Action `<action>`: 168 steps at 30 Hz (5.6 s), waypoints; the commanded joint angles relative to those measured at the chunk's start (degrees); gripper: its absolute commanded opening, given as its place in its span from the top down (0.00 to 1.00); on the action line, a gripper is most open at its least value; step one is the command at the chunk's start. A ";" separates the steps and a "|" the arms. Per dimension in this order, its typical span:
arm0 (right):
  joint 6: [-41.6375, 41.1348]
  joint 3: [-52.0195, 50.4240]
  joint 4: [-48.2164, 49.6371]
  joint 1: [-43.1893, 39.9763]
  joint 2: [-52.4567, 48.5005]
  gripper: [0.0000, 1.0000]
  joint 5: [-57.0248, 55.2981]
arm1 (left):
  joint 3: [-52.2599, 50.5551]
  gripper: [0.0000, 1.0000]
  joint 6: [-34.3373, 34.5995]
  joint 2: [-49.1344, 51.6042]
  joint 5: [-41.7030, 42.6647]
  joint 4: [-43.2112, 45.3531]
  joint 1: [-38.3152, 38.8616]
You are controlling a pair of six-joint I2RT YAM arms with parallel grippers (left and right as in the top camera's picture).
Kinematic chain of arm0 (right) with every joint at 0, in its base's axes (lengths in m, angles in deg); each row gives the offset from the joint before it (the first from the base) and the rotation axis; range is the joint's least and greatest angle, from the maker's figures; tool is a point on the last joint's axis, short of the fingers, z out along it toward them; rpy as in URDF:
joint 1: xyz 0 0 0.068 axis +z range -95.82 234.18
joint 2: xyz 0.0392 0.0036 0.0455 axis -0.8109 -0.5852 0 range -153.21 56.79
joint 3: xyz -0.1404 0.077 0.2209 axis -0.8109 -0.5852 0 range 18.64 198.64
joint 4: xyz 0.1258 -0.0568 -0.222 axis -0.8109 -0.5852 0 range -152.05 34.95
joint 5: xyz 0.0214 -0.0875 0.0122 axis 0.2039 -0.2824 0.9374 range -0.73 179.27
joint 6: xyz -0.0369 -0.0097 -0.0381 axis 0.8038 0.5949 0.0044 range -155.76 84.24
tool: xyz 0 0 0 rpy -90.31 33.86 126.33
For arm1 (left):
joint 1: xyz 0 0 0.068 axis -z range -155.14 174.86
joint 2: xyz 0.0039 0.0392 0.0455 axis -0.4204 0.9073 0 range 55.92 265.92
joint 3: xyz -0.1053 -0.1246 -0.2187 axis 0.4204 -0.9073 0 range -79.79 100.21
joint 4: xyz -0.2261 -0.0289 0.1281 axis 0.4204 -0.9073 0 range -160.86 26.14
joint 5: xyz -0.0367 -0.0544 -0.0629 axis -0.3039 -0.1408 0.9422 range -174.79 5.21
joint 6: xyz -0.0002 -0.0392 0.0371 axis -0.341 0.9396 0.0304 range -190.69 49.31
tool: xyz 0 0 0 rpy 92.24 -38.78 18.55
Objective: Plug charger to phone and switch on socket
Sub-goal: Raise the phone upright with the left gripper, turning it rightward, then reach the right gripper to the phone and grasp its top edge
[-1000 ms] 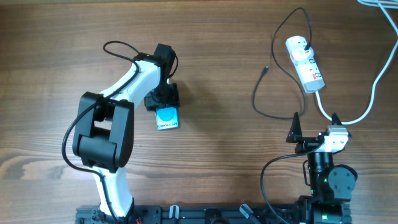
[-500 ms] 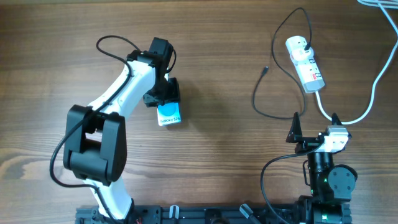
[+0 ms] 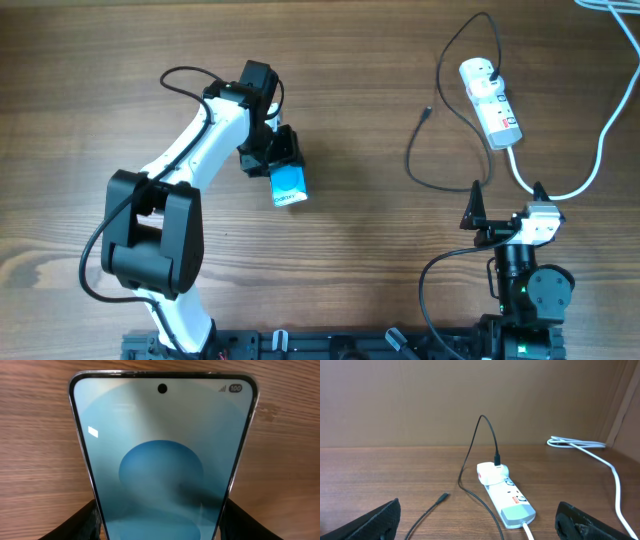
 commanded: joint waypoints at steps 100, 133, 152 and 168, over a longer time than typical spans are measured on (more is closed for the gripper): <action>-64.13 -0.07 1.86 0.11 -2.01 0.00 20.48 | 2.75 0.51 20.65 -1.81 41.75 18.10 -7.96; -27.06 16.46 22.91 19.47 -53.64 0.00 28.70 | 2.75 0.51 30.32 -1.81 39.28 25.68 -1.27; -36.26 19.21 54.93 26.95 -82.01 0.03 15.32 | 2.75 0.54 37.09 -1.81 33.20 30.71 3.02; -36.48 19.23 54.84 28.26 -82.05 0.30 9.55 | 2.75 0.54 38.86 -1.81 33.31 30.93 8.83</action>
